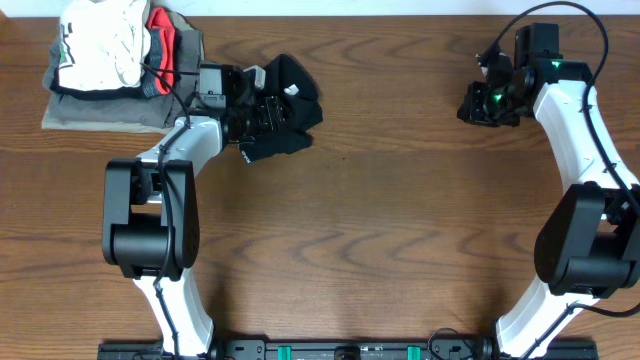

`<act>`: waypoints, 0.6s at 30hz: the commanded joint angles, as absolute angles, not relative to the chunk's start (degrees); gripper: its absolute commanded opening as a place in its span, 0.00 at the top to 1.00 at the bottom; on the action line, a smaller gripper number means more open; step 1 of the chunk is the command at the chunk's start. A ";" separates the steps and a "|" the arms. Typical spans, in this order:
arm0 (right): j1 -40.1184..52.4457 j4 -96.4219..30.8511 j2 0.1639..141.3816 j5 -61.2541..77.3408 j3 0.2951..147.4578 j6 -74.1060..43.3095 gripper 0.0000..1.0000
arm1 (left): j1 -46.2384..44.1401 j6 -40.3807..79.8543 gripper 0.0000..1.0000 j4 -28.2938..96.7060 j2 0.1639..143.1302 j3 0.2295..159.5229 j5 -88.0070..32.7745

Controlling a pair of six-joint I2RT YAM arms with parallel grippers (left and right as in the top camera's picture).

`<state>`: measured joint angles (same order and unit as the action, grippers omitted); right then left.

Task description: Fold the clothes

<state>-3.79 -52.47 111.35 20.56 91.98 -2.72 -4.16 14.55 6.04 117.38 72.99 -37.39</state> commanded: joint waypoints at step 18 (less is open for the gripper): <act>-4.54 -51.62 109.71 20.38 92.90 -2.07 0.76 | -13.43 8.40 0.43 13.76 106.83 76.49 -16.84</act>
